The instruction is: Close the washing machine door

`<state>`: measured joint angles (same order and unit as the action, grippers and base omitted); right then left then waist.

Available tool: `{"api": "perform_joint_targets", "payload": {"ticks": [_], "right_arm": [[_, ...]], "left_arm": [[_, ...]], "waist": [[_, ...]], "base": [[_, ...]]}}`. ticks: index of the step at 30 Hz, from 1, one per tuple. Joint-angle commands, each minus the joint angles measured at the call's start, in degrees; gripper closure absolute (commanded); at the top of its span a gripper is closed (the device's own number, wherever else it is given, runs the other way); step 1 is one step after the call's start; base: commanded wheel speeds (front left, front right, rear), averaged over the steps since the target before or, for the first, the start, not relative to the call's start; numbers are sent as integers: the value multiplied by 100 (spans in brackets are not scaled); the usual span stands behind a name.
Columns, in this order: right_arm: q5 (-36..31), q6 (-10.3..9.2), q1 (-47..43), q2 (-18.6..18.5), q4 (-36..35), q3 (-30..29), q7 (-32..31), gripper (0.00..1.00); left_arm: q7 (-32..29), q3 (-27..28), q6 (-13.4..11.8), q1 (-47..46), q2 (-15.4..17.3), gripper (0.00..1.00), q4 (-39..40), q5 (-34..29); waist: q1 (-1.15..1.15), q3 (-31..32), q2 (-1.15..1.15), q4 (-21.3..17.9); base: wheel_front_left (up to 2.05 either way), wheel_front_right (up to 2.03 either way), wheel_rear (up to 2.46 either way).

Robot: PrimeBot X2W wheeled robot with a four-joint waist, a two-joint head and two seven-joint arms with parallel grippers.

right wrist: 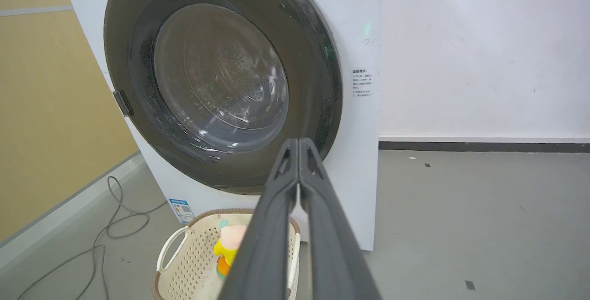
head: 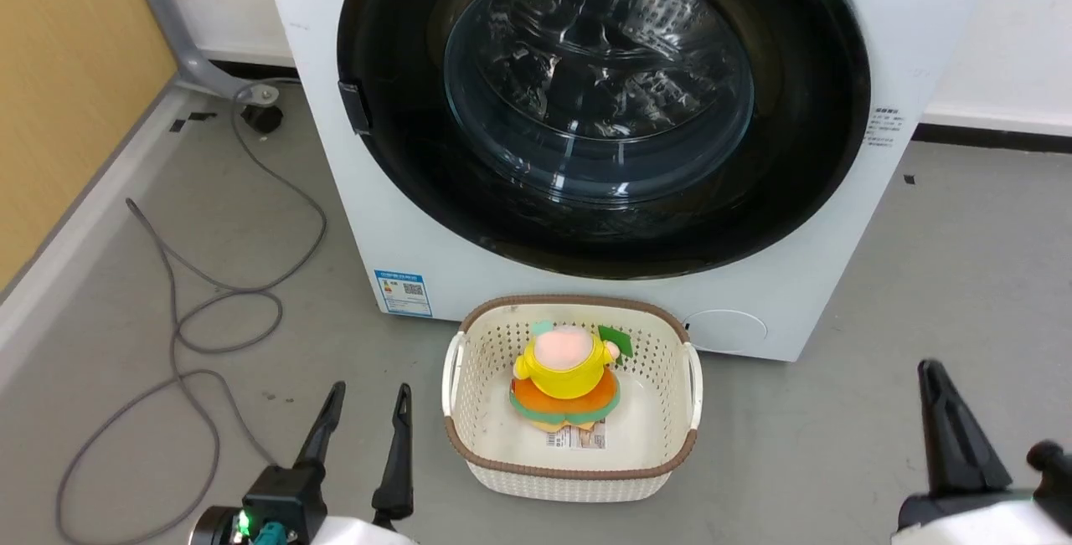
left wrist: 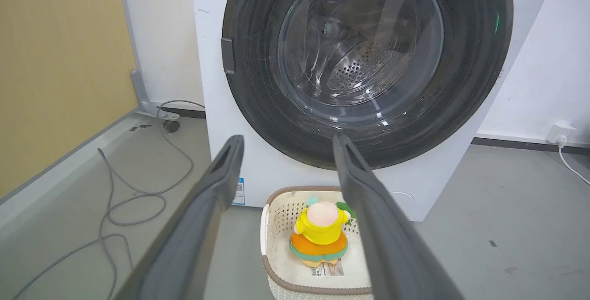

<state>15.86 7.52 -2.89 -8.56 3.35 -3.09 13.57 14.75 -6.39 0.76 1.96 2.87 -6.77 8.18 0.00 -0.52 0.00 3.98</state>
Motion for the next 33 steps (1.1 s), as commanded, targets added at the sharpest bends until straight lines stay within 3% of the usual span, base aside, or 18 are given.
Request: {"api": "perform_joint_targets", "payload": {"ticks": [1, 2, 10, 18, 19, 33], "right_arm": [[-37, -3, -92, 42, -45, -21, -2, 64], [-96, -3, -158, 88, -68, -35, -5, 0], [-265, -3, -389, 299, -106, -14, 0, 0], [-232, -3, -389, 274, -61, 39, 8, 0], [-233, 0, -307, 281, -60, 30, -10, 100], [-343, 0, -253, 304, -82, 50, -120, 100]], "left_arm": [[25, 3, 26, 76, 2, 0, -12, -25], [25, -3, 28, 99, 2, 0, -17, -23], [25, -36, -31, 248, 1, 0, 33, -24], [25, -14, -85, 221, 1, 0, 110, -87], [0, -24, -67, 182, 0, 100, 108, -63], [-128, 20, -66, 148, 0, 100, 147, -118]], "waist": [[0, 17, 0, -3], [0, 35, 0, -7], [0, 89, 0, -15], [0, 99, 0, -18], [0, 99, 0, -18], [0, 96, 0, -49]], "base": [[0, 0, 0], [0, 0, 0], [0, 0, 0], [0, 0, 0], [0, 0, 0], [0, 0, 0]]}}
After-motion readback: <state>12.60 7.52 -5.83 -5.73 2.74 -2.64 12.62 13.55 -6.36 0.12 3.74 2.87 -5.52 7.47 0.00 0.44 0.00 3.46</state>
